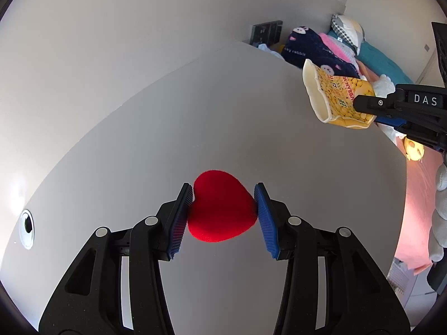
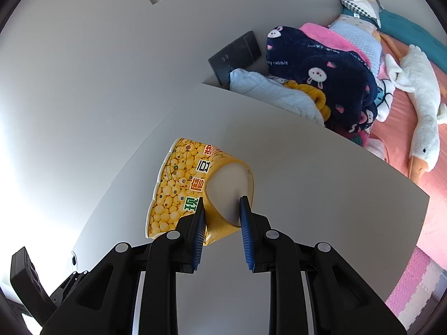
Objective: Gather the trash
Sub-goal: 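Carry the red heart and snack bag off the desk toward the black bin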
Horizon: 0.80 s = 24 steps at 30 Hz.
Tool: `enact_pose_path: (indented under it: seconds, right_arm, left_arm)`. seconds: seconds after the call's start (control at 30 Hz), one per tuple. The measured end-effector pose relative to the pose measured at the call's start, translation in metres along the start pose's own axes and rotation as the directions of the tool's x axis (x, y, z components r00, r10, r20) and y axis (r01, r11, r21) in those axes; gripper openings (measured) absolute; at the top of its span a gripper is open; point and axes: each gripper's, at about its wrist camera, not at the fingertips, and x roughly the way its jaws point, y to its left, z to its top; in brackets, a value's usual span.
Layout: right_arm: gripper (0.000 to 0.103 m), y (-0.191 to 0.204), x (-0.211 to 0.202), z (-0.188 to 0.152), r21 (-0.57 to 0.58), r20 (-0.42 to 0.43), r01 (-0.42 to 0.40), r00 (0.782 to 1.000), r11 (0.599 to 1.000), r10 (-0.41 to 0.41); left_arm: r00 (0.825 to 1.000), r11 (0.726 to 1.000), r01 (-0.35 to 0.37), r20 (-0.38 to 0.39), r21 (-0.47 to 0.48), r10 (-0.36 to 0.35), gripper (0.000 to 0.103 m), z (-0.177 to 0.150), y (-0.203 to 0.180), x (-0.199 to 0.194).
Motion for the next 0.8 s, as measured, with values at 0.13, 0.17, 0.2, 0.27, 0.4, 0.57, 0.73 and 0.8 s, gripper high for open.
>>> enact_pose_path:
  seconds: [0.13, 0.17, 0.2, 0.27, 0.4, 0.57, 0.73, 0.8]
  right_arm:
    - [0.025, -0.016, -0.017, -0.005, 0.023, 0.016, 0.007, 1.0, 1.0, -0.008]
    - [0.025, -0.022, -0.022, -0.006, 0.03, 0.021, 0.011, 1.0, 0.999, -0.012]
    - [0.025, -0.026, -0.025, -0.008, 0.036, 0.023, 0.012, 1.0, 0.999, -0.013]
    - [0.025, -0.036, -0.033, -0.011, 0.049, 0.031, 0.021, 0.999, 0.999, -0.023]
    - [0.025, -0.054, -0.047, -0.017, 0.072, 0.042, 0.037, 0.998, 0.997, -0.04]
    - [0.025, -0.076, -0.061, -0.025, 0.097, 0.055, 0.054, 0.997, 0.994, -0.059]
    - [0.025, -0.097, -0.073, -0.033, 0.118, 0.067, 0.07, 0.995, 0.991, -0.078]
    - [0.025, -0.106, -0.079, -0.036, 0.128, 0.073, 0.074, 0.994, 0.989, -0.084]
  left_arm:
    - [1.0, 0.999, 0.014, 0.0, 0.036, -0.014, 0.045, 0.001, -0.021, -0.005]
    - [1.0, 0.999, 0.019, -0.001, 0.043, -0.019, 0.045, 0.001, -0.026, -0.005]
    - [1.0, 0.998, 0.024, 0.0, 0.051, -0.024, 0.045, 0.001, -0.032, -0.006]
    - [0.999, 0.997, 0.033, -0.001, 0.072, -0.033, 0.045, 0.0, -0.044, -0.007]
    - [0.999, 0.994, 0.052, -0.001, 0.101, -0.052, 0.045, -0.002, -0.065, -0.009]
    - [0.997, 0.989, 0.072, -0.009, 0.133, -0.071, 0.045, -0.007, -0.09, -0.01]
    - [0.996, 0.982, 0.089, -0.015, 0.166, -0.088, 0.045, -0.012, -0.115, -0.012]
    - [0.996, 0.979, 0.094, -0.017, 0.183, -0.092, 0.045, -0.013, -0.125, -0.012]
